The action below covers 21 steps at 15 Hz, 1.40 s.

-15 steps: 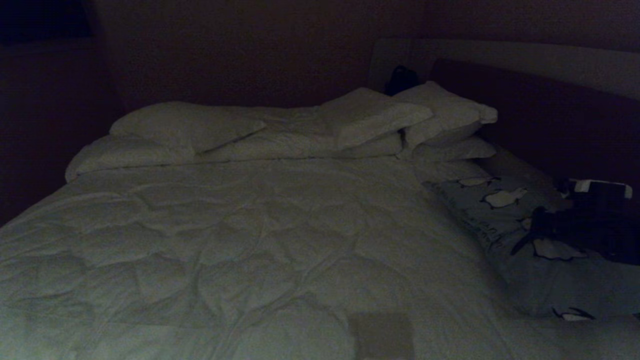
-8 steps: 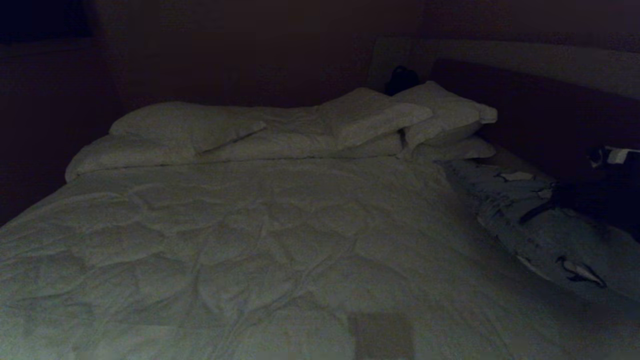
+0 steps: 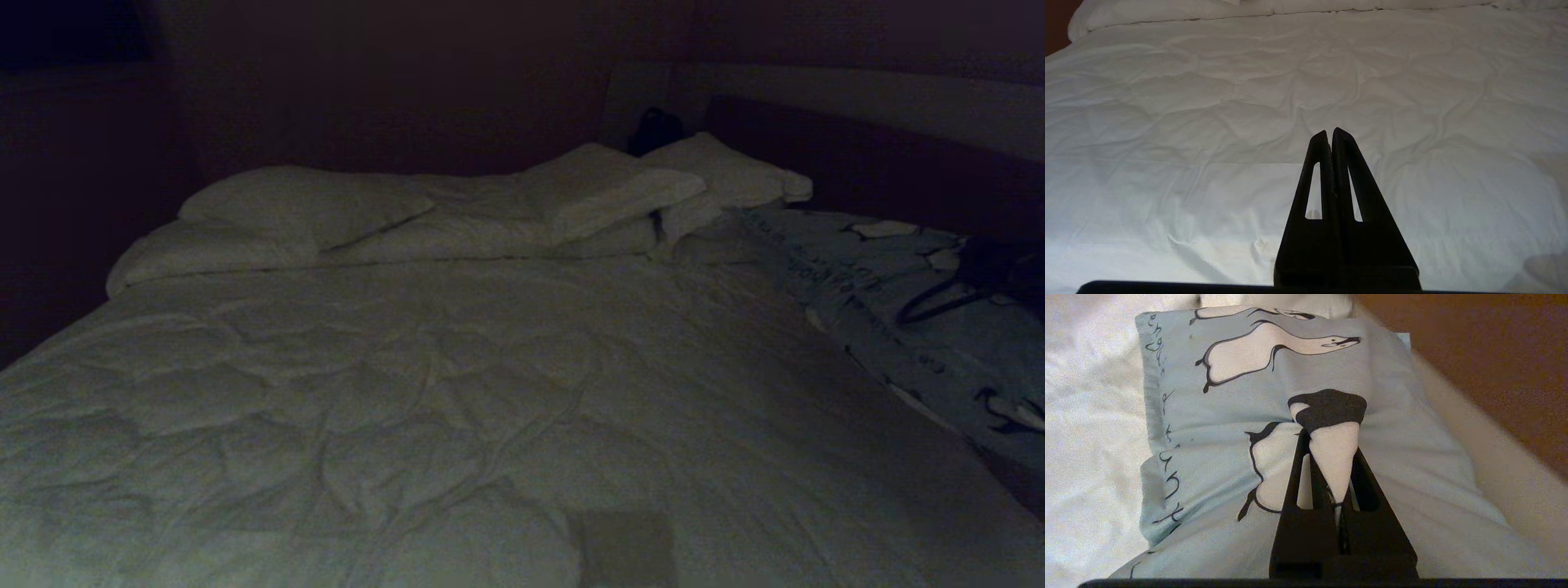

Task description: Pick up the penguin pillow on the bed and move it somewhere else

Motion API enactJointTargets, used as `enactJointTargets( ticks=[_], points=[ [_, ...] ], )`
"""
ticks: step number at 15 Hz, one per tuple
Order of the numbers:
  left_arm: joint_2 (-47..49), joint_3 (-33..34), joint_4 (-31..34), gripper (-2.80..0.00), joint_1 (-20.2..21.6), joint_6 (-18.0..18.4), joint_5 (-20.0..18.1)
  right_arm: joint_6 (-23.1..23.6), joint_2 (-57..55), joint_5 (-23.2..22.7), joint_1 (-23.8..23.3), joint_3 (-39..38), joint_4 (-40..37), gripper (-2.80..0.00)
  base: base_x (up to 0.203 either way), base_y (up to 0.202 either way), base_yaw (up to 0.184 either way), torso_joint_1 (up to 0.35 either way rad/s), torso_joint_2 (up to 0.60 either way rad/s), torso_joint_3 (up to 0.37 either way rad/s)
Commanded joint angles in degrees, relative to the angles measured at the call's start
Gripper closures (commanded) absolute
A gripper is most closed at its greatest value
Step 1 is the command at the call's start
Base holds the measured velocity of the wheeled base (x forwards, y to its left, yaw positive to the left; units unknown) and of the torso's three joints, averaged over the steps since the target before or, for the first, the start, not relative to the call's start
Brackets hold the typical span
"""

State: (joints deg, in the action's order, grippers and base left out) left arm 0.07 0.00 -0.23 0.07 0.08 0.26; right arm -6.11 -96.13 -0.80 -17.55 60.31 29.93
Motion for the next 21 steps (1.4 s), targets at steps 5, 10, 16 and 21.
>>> enactJointTargets(
  ticks=[5, 10, 16, 21],
  points=[
    [0.01, 0.0, 0.05, 0.0, 0.01, 0.01, 0.0, -0.13, 11.9, 8.89, 0.41, 0.25, -9.97, 0.0, 0.0, 0.0, 0.0, 0.0, 0.0, 0.0],
    [0.01, 0.0, -0.03, 0.0, 0.01, 0.01, 0.0, -1.08, 20.65, 16.71, 0.33, -6.38, -14.37, 0.0, 0.0, 0.0, 0.0, 0.0, 0.0, 0.0],
    [0.01, 0.0, -0.04, 0.0, 0.01, 0.01, 0.0, -1.68, 35.52, 24.09, 0.28, -9.08, -29.32, 0.0, 0.0, 0.0, 0.0, 0.0, 0.0, 0.0],
    [0.01, 0.0, -0.04, 0.0, 0.01, 0.01, 0.0, -2.67, 43.85, 30.53, -0.2, -9.79, -37.69, 0.0, 0.0, 0.0, 0.0, 0.0, 0.0, 0.0]
  ],
)
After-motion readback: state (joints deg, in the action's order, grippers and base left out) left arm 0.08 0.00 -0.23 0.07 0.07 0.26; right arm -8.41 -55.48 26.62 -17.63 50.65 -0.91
